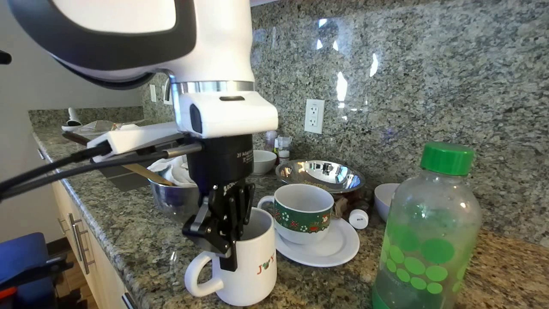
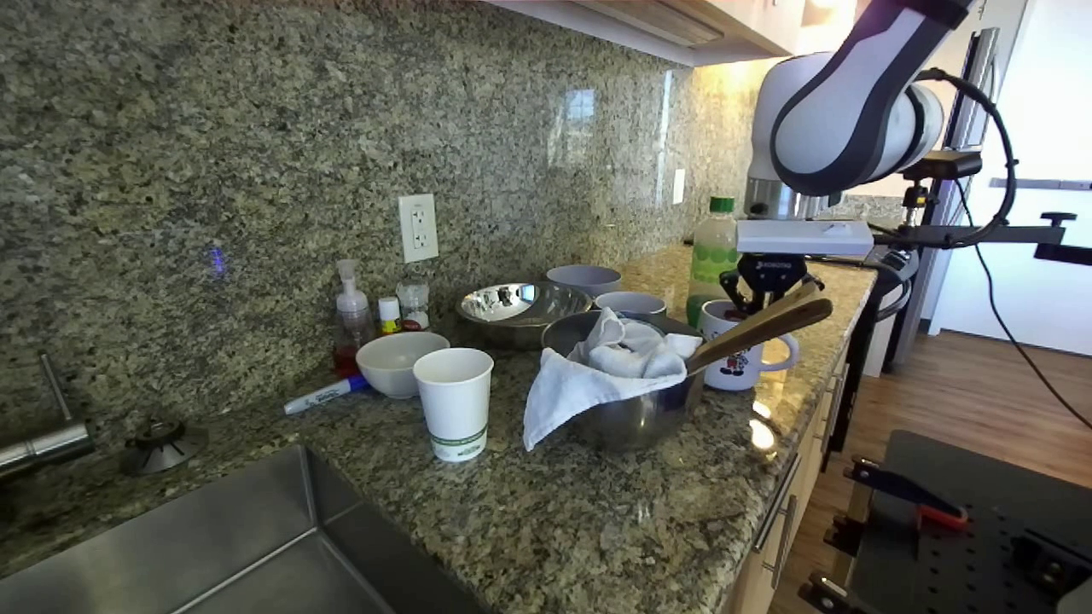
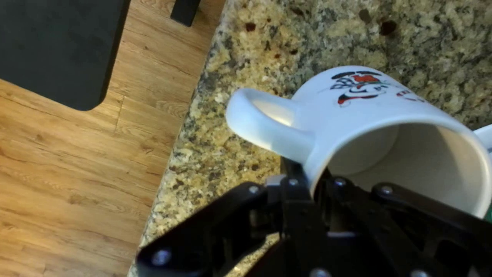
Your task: Move the white mug to the front right side of the countertop
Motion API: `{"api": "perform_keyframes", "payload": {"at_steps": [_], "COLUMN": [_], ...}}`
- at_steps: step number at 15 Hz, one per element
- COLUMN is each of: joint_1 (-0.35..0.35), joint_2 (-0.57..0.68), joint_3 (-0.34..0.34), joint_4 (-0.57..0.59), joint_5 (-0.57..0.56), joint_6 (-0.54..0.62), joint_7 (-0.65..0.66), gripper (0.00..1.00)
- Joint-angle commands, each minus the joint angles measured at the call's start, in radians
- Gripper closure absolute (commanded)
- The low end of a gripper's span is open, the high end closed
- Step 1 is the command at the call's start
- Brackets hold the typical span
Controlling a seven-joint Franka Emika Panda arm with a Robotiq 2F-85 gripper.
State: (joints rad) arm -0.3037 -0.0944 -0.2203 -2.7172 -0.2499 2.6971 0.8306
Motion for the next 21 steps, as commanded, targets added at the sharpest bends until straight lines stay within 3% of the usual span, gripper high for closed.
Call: {"api": "perform_keyframes", "payload": {"at_steps": [1, 10, 11, 12, 14, 21], "joint_1": [-0.011, -0.011, -0.011, -0.01, -0.011, -0.016], "joint_2": [-0.022, -0.016, -0.016, -0.017, -0.018, -0.036], "joint_3": [0.016, 0.019, 0.018, 0.018, 0.019, 0.028], "joint_4": [-0.035, -0.047, -0.046, -0.045, -0.043, -0.026], "joint_5": [-0.017, -0.013, -0.01, -0.008, -0.01, -0.038], "joint_6": [0.055, 0.06, 0.058, 0.056, 0.051, 0.022], "joint_7": [0.04, 0.035, 0.032, 0.03, 0.033, 0.049], "gripper": [0.94, 0.95, 0.91, 0.65, 0.59, 0.05]}}
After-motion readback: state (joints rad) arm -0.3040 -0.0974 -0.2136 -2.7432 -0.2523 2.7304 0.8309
